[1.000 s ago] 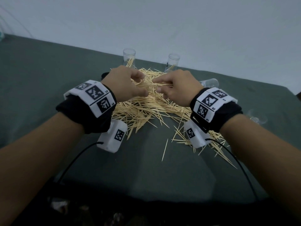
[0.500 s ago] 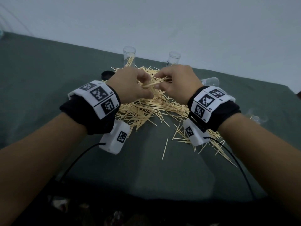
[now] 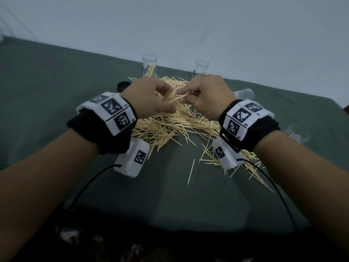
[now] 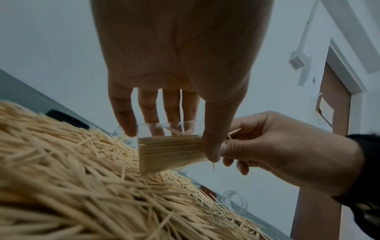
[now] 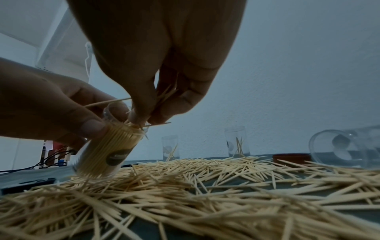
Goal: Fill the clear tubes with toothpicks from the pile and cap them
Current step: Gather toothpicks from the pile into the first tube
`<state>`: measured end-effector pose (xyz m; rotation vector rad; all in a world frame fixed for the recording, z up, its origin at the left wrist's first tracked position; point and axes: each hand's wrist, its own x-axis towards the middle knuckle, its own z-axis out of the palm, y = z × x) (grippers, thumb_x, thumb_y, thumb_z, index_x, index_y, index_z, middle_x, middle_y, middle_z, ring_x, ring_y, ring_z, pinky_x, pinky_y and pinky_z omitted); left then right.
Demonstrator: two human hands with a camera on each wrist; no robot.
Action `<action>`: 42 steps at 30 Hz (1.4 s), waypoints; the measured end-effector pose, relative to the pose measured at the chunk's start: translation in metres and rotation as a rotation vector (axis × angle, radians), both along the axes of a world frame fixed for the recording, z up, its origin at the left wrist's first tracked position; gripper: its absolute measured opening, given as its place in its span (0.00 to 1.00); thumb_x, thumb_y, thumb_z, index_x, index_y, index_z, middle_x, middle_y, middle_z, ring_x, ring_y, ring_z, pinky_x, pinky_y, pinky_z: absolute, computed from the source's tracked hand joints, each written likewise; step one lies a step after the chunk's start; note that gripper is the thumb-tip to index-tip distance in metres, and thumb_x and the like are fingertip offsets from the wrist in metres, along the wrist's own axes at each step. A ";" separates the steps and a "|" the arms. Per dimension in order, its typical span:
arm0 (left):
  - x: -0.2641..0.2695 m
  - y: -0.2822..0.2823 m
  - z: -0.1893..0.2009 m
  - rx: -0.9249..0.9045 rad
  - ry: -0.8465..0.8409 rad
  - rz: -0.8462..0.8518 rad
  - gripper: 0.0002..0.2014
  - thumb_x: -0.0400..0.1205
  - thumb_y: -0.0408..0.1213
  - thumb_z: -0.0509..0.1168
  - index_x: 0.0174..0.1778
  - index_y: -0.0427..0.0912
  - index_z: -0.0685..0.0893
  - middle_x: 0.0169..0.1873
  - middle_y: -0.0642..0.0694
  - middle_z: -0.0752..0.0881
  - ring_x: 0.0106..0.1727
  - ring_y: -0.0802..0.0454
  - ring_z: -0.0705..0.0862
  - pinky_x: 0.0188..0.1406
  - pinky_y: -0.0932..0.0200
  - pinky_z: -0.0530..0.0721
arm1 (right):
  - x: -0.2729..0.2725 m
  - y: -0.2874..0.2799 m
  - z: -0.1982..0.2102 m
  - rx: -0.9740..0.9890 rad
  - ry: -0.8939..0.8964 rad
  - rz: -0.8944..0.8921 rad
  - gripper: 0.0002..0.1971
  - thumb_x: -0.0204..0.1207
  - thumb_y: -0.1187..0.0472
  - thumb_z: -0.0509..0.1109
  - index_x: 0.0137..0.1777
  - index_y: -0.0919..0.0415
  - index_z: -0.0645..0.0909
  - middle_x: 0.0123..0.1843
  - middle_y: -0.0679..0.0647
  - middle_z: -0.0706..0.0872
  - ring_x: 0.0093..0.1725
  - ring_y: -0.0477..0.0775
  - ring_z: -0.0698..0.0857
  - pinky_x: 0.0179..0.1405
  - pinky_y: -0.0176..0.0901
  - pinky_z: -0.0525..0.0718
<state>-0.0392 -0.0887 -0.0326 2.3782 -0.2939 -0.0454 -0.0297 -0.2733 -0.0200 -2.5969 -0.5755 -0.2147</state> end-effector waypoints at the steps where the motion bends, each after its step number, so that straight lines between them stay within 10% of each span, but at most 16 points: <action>1: 0.000 0.001 0.000 -0.008 0.002 0.007 0.24 0.71 0.50 0.79 0.63 0.50 0.85 0.50 0.59 0.84 0.54 0.59 0.83 0.41 0.69 0.75 | 0.000 0.000 0.000 -0.002 -0.003 0.005 0.12 0.74 0.57 0.78 0.57 0.49 0.89 0.49 0.43 0.87 0.47 0.39 0.82 0.53 0.31 0.76; 6: 0.000 0.005 0.002 -0.075 0.031 0.039 0.26 0.69 0.51 0.80 0.62 0.52 0.85 0.50 0.60 0.85 0.53 0.59 0.85 0.53 0.54 0.87 | 0.004 0.000 0.000 0.049 -0.122 -0.020 0.09 0.74 0.61 0.77 0.52 0.52 0.91 0.43 0.42 0.83 0.38 0.32 0.77 0.42 0.15 0.69; 11: -0.004 -0.001 0.006 -0.062 0.039 -0.035 0.26 0.70 0.49 0.80 0.65 0.51 0.84 0.48 0.62 0.85 0.52 0.60 0.86 0.42 0.65 0.84 | 0.002 -0.001 0.001 0.068 -0.111 -0.043 0.14 0.74 0.66 0.76 0.57 0.53 0.90 0.46 0.44 0.90 0.39 0.33 0.83 0.42 0.12 0.71; 16: -0.003 -0.002 0.005 -0.090 0.027 -0.026 0.30 0.70 0.52 0.79 0.68 0.51 0.83 0.53 0.58 0.87 0.53 0.61 0.86 0.51 0.61 0.85 | -0.004 0.001 0.003 0.042 -0.074 -0.053 0.17 0.78 0.70 0.68 0.62 0.52 0.87 0.57 0.50 0.90 0.54 0.44 0.86 0.51 0.23 0.73; 20: 0.001 0.004 0.001 -0.092 0.025 0.024 0.30 0.69 0.55 0.78 0.67 0.52 0.84 0.55 0.58 0.87 0.54 0.60 0.85 0.52 0.59 0.84 | -0.008 0.003 0.002 -0.037 0.026 0.057 0.25 0.77 0.73 0.62 0.69 0.51 0.82 0.59 0.51 0.89 0.43 0.37 0.84 0.44 0.26 0.78; 23: 0.003 0.008 0.000 -0.102 0.034 0.063 0.31 0.68 0.56 0.79 0.67 0.52 0.83 0.54 0.58 0.86 0.54 0.59 0.85 0.58 0.52 0.85 | -0.006 0.002 0.002 -0.042 0.043 0.078 0.19 0.80 0.65 0.67 0.69 0.52 0.82 0.65 0.49 0.86 0.59 0.45 0.85 0.63 0.39 0.80; 31: -0.001 0.001 0.002 -0.112 0.040 -0.001 0.30 0.69 0.51 0.80 0.67 0.50 0.83 0.54 0.56 0.86 0.53 0.59 0.86 0.53 0.57 0.87 | 0.001 -0.005 -0.001 0.060 -0.009 -0.012 0.08 0.77 0.63 0.74 0.52 0.51 0.89 0.37 0.36 0.83 0.38 0.35 0.82 0.45 0.28 0.80; 38: -0.003 -0.001 0.003 -0.100 0.039 -0.031 0.31 0.69 0.52 0.79 0.68 0.50 0.82 0.52 0.59 0.85 0.54 0.59 0.86 0.53 0.55 0.88 | 0.006 -0.007 0.001 -0.043 -0.041 0.017 0.09 0.78 0.64 0.72 0.51 0.51 0.90 0.43 0.41 0.86 0.40 0.35 0.79 0.39 0.15 0.68; 42: -0.006 -0.002 0.004 -0.104 0.036 -0.055 0.29 0.70 0.52 0.78 0.67 0.51 0.83 0.51 0.59 0.86 0.53 0.60 0.86 0.53 0.58 0.86 | 0.003 -0.004 0.000 -0.082 -0.061 0.057 0.11 0.78 0.64 0.71 0.56 0.50 0.90 0.44 0.43 0.82 0.46 0.43 0.79 0.47 0.30 0.71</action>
